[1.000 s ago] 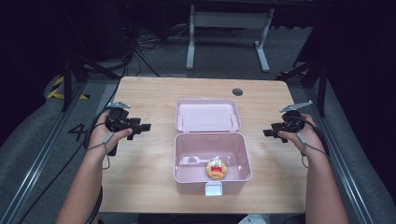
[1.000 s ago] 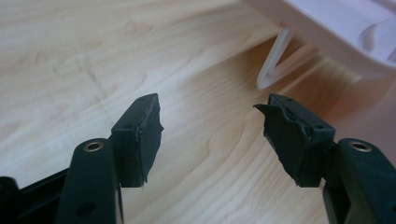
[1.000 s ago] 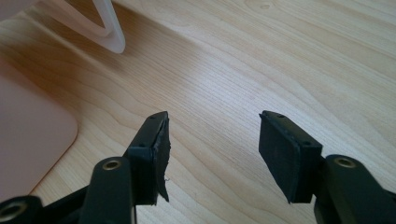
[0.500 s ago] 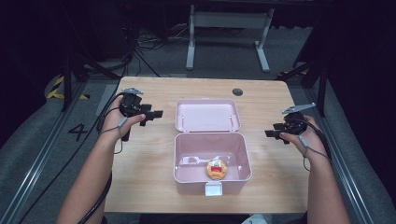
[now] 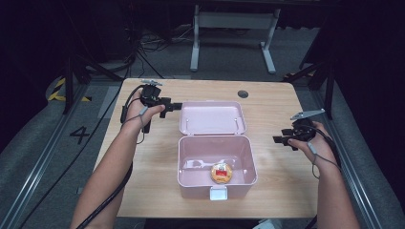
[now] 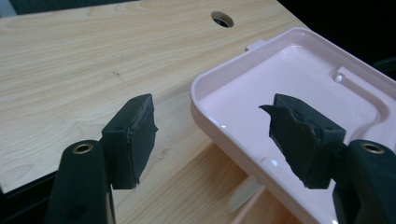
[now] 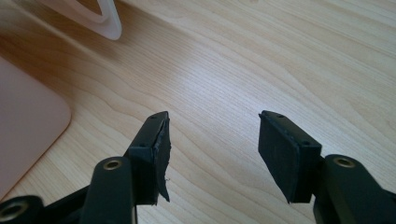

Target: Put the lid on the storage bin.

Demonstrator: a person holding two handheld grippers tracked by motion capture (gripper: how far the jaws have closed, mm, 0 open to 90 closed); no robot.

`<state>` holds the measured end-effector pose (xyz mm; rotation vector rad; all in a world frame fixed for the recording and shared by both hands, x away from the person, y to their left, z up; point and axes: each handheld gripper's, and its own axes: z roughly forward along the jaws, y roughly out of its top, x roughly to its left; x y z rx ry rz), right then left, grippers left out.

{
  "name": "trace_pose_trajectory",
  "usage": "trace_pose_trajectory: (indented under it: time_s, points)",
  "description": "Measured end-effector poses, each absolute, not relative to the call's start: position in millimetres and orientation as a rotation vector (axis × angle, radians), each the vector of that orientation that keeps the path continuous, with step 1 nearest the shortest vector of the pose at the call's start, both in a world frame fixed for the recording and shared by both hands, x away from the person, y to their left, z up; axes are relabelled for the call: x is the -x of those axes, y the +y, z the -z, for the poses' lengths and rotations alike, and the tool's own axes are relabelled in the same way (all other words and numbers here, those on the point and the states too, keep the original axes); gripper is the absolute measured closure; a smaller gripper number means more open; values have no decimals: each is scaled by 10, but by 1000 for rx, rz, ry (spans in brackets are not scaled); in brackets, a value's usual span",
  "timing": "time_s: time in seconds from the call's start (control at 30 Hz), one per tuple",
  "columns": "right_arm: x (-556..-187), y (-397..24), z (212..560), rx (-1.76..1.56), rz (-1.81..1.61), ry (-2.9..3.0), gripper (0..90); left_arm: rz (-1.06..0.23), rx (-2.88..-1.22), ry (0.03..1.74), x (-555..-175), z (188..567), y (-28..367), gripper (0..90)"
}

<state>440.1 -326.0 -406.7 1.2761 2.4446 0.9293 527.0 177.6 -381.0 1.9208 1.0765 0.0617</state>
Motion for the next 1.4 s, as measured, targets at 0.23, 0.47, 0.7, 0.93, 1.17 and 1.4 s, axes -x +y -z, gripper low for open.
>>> trace_pose_trajectory:
  time_s: [0.23,0.47,0.7,0.93,1.17,1.4]
  points:
    - [-4383,-3260,4075,-1296,-934,2439,440,34,-1915,1129,-5402,3985,1665,327]
    - [-4382,-3248,4092,-1293,-927,2448,437,130,-1893,1188,-5463,4133,1605,363]
    - [-4381,-3222,4108,-1286,-921,2460,434,229,-1866,1229,-5490,4200,1549,476]
    - [-4367,-3241,4094,-1295,-947,2457,430,202,-1859,1214,-5485,4147,1533,565]
    - [-4340,-3259,4055,-1304,-979,2450,432,190,-1848,1221,-5479,4091,1556,622]
    - [-4302,-3249,3994,-1303,-1009,2447,439,128,-1840,1191,-5454,3964,1557,656]
